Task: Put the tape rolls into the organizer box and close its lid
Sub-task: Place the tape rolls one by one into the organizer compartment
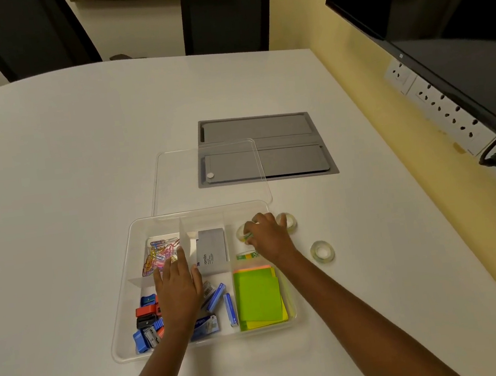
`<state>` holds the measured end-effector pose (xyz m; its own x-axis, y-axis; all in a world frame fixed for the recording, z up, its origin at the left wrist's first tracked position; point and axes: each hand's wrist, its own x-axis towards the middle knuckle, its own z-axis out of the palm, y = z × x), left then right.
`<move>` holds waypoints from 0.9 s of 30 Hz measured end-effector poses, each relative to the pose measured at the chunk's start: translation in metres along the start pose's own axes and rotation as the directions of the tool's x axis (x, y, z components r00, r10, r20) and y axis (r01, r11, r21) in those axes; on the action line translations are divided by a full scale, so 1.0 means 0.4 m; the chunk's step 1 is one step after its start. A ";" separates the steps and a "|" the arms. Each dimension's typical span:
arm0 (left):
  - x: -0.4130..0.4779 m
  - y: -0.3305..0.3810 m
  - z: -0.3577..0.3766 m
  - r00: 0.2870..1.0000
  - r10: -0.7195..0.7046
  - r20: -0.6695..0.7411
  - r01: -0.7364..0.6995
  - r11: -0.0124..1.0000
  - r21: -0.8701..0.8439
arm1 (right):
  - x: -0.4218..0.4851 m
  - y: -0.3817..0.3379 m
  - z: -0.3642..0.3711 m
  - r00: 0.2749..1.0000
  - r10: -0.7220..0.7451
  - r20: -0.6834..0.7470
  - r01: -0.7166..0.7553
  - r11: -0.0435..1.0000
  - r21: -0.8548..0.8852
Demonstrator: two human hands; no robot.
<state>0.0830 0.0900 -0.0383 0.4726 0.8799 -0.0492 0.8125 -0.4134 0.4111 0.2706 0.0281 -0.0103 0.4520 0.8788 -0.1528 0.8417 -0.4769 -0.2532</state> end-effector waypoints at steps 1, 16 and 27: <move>0.000 0.001 0.000 1.000 0.002 -0.005 -0.002 1.000 0.004 | 0.007 -0.007 0.002 1.000 0.004 0.023 -0.003 1.000 -0.005; 0.000 0.001 0.000 1.000 0.011 -0.017 -0.011 1.000 -0.018 | -0.093 0.146 0.001 0.897 0.266 -0.354 -0.185 0.951 0.247; 0.003 0.001 0.003 1.000 0.003 -0.009 -0.003 0.999 -0.032 | -0.171 0.210 0.047 0.880 0.466 -0.095 -0.435 0.870 0.233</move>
<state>0.0842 0.0906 -0.0393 0.4717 0.8809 -0.0397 0.7997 -0.4085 0.4400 0.3050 -0.0724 -0.0390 0.8178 0.5524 -0.1613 0.4667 -0.8006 -0.3759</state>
